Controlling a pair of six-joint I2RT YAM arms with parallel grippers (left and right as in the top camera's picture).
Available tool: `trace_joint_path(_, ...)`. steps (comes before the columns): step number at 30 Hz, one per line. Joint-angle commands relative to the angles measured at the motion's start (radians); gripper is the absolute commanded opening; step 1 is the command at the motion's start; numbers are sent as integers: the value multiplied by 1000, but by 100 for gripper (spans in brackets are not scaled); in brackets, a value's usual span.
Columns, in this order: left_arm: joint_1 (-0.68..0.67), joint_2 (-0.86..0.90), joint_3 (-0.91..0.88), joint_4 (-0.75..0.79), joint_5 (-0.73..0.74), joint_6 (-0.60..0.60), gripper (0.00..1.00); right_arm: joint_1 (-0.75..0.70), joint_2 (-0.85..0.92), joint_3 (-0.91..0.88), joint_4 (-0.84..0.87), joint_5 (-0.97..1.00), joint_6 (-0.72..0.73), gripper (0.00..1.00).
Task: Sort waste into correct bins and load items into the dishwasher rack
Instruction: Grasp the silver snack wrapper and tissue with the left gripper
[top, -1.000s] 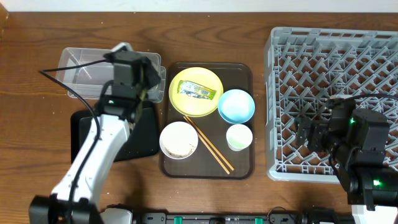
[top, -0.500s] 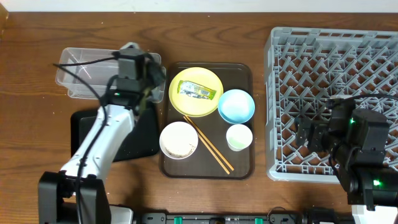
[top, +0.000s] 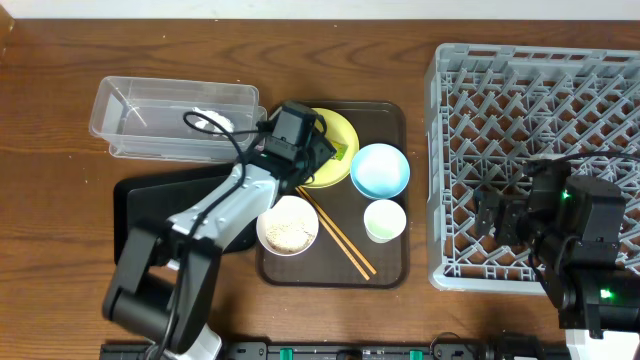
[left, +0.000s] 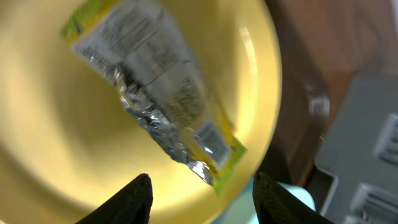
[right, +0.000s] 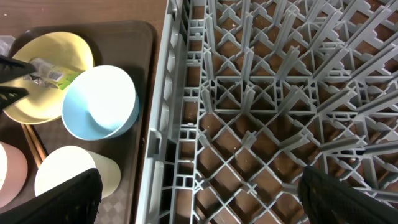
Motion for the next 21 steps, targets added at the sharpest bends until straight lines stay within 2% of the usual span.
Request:
trace_joint_path(1, -4, 32, 22, 42, 5, -108, 55, 14, -3, 10, -5, -6, 10, 99)
trace_joint_path(5, -5, 59, 22, 90, 8, -108, 55, 14, -3, 10, -5, -6, 10, 99)
trace_joint_path(14, -15, 106, 22, 94, 40, -141, 55, 14, -3, 10, -5, -6, 10, 99)
trace_joint_path(21, -16, 106, 22, 112, -40, -140, 54, 14, -3, 10, -4, -6, 10, 99)
